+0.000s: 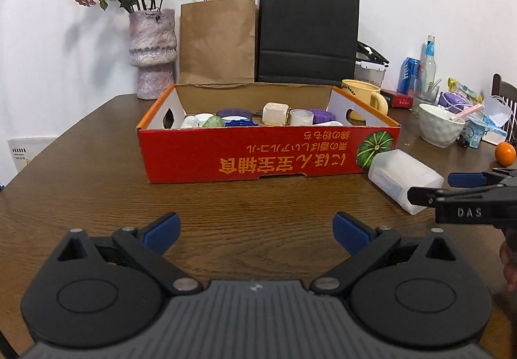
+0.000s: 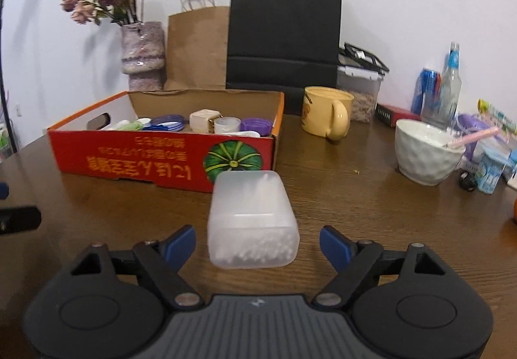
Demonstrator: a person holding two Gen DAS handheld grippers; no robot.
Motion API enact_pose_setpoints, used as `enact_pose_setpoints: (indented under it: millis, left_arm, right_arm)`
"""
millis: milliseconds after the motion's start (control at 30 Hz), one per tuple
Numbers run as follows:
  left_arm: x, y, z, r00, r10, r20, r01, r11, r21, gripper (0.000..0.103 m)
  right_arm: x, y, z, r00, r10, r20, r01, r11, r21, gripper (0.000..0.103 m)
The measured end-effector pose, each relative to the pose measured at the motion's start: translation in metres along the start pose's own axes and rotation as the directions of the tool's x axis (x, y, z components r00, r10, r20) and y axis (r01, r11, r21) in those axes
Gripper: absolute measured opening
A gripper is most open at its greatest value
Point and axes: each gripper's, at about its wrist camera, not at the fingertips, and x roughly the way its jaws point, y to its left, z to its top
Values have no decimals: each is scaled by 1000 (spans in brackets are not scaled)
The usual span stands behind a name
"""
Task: Organize rigid objects
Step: 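Close the right tool around the clear plastic container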
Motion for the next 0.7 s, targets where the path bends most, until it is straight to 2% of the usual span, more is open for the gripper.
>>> enact_pose_setpoints:
  millis: [100,267,333,400,500,567,600,633,700]
  left_arm:
    - [5,0,-1,1000,1,-10,-1,1000,-6,103]
    - [-4,1,-4,1000,-3,3,3,1000,-6,103]
    - [-11,3,-6,1000,-2,9,2,1000,-7,103]
    - [-17,6,-8,1000,-7,10,7,1000,-18,103]
    - [-27,10,-12,1000,-11,6,12,999,-33,103]
    - [-35,12,-15,1000,-25,13,26,999,-39,103]
    - [-39,13,-17,999,-39,16,40,998,-45,103]
    - [-42,15,-18,998,-52,17,53,997,-52,103]
    - [-45,18,-20,998,-63,14,63,996,-63,103]
  right_arm:
    - [13,1,1,1000,14,-27,-14,1000,-8,65]
    - [14,8,0,999,20,-33,-20,1000,-8,65]
    - [7,16,-3,998,52,-38,-53,998,-21,65]
    - [-5,30,-8,993,116,-37,-118,991,-58,65]
    - [-26,59,-18,960,273,-67,-280,950,-139,65]
    - [-39,79,-26,919,381,-100,-394,893,-218,64]
    - [-43,86,-29,906,407,-115,-423,871,-249,65]
    - [-47,90,-30,912,393,-117,-410,873,-265,67]
    - [-53,90,-31,946,309,-93,-323,910,-262,77]
